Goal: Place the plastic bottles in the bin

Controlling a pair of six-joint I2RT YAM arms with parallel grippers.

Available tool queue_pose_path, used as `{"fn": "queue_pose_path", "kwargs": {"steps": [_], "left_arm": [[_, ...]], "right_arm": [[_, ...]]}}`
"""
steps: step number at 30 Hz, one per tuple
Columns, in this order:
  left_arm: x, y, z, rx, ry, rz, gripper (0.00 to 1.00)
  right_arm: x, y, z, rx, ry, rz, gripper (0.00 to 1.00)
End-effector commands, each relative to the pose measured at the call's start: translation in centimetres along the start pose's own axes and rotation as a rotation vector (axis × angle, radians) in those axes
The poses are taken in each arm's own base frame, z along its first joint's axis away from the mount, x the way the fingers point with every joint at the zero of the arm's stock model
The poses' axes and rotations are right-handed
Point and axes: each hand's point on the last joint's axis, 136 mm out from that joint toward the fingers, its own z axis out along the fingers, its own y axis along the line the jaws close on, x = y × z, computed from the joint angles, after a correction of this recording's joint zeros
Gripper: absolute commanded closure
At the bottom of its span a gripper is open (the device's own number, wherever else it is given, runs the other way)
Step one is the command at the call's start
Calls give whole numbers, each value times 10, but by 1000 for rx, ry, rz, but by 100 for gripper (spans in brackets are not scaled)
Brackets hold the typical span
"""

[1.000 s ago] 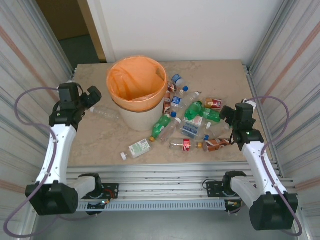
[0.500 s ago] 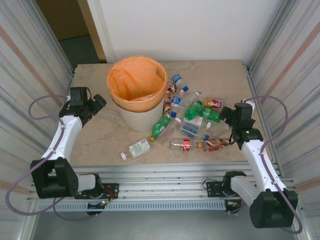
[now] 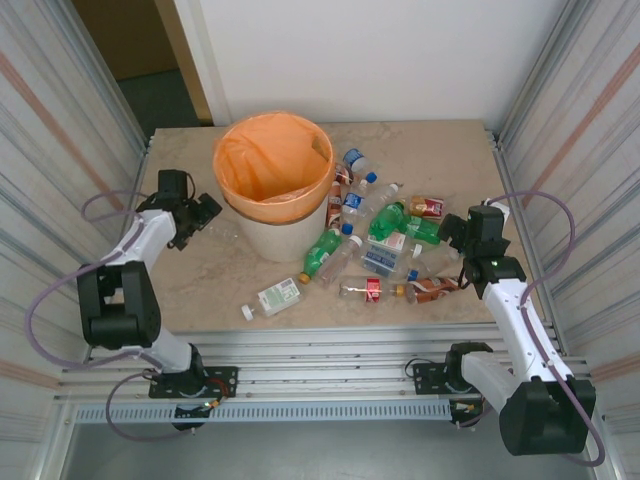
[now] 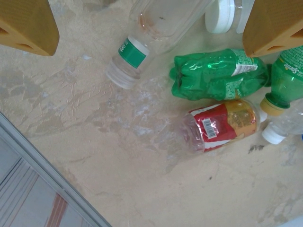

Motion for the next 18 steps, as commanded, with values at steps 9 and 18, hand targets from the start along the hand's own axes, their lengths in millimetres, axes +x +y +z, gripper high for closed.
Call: {"fn": "queue_pose_path", "kwargs": {"steps": [9, 18], "left_arm": [[-8, -21, 38, 0, 56, 9, 1], [15, -14, 62, -54, 124, 34, 2]], "right_arm": [[-17, 1, -9, 11, -33, 29, 2], [-20, 4, -9, 7, -35, 30, 2]]}}
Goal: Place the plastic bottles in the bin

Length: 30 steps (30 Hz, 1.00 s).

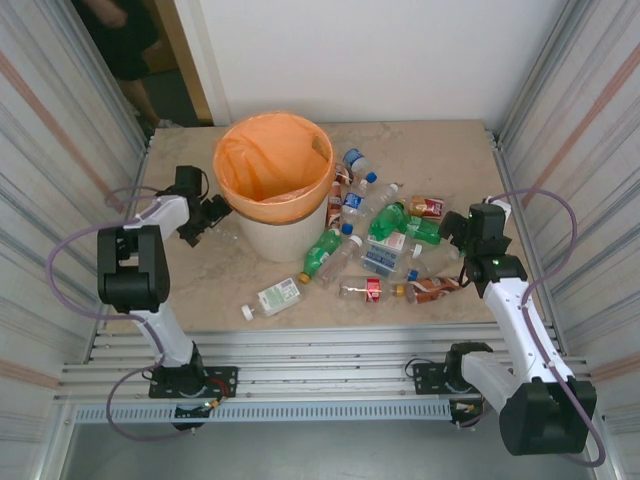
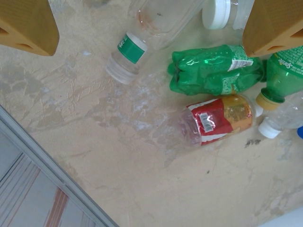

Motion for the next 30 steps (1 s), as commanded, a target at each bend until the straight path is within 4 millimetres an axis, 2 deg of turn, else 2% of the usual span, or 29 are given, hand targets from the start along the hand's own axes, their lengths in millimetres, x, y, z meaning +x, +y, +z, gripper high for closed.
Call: {"fn": "queue_pose_path", "kwargs": {"steps": [1, 10, 21, 30], "left_arm": [[3, -2, 5, -15, 16, 9, 3], [20, 15, 21, -79, 58, 21, 10], [26, 33, 29, -160, 73, 42, 21], [25, 42, 22, -233, 50, 98, 40]], "right_arm": [[-13, 2, -5, 9, -21, 26, 2], [-13, 2, -7, 10, -22, 24, 2], [-12, 0, -7, 17, -25, 27, 2], [-11, -3, -8, 27, -31, 29, 2]]}}
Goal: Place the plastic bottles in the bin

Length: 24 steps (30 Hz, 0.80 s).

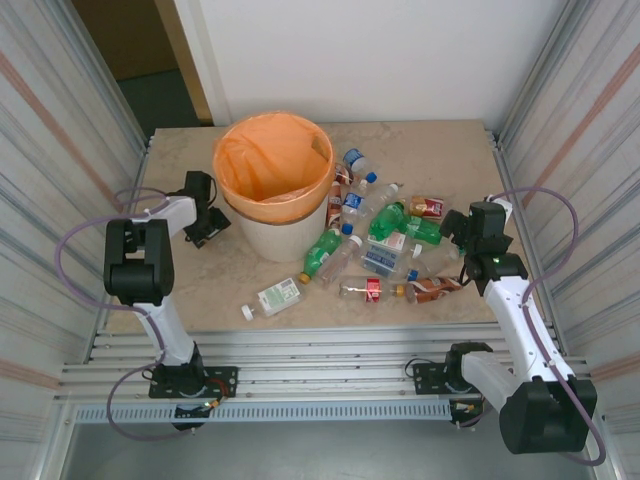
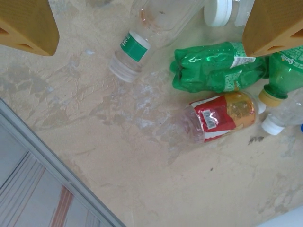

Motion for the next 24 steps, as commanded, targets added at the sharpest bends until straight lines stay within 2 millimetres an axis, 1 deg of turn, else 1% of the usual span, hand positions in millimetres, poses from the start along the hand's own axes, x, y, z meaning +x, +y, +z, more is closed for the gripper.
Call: {"fn": "queue_pose_path", "kwargs": {"steps": [1, 4, 7, 10, 13, 16, 21, 24], "left_arm": [[14, 22, 6, -105, 40, 34, 43], [13, 21, -2, -91, 23, 37, 51], [8, 20, -14, -79, -10, 39, 52], [1, 21, -34, -66, -65, 40, 53], [-7, 22, -60, -49, -127, 43, 53], [-14, 21, -90, -28, -197, 49, 53], [-24, 15, -148, 42, -327, 69, 53], [-30, 9, -186, 103, -410, 82, 53]], "right_arm": [[-8, -2, -7, 10, -29, 25, 2], [-8, -3, -10, 13, -36, 26, 2], [-9, -5, -12, 17, -41, 25, 2], [-9, -6, -13, 21, -45, 23, 2], [-10, -6, -14, 20, -48, 24, 2], [-11, -5, -15, 14, -50, 29, 2], [-10, -4, -15, 7, -51, 38, 2], [-10, -5, -15, 8, -52, 40, 2]]}}
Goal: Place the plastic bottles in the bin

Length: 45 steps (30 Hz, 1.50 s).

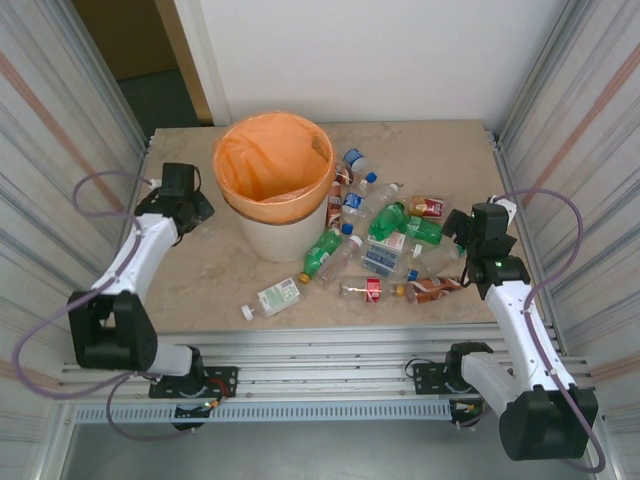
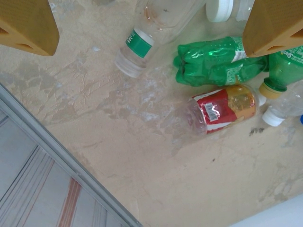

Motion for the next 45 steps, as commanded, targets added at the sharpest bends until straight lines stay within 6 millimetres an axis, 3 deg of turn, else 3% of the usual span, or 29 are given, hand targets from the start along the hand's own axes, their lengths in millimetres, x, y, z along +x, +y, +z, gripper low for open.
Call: {"fn": "queue_pose_path", "kwargs": {"steps": [1, 7, 13, 17, 20, 27, 34, 39, 45], "left_arm": [[-21, -2, -39, 23, -101, 34, 53], [-53, -26, -109, 151, -273, 85, 53], [-81, -63, -176, 320, -437, 151, 53], [-94, -94, -206, 426, -509, 205, 53], [-101, -122, -217, 489, -535, 260, 53], [-98, -196, -213, 610, -510, 442, 54], [-73, -251, -177, 655, -376, 635, 54], [-50, -266, -152, 661, -261, 725, 54], [-27, -265, -122, 619, -144, 809, 53]], "right_arm": [[-3, 0, -7, -2, -16, 31, 2], [-5, -2, -11, -5, -37, 52, 2], [-15, 1, -21, -41, -75, 77, 2], [-20, 1, -27, -49, -94, 93, 2], [-24, -2, -30, -36, -97, 102, 2], [-30, -12, -38, 6, -116, 138, 2], [-35, -16, -45, 31, -126, 136, 2], [-32, -17, -42, 46, -107, 122, 2], [-28, -17, -37, 49, -90, 113, 2]]}}
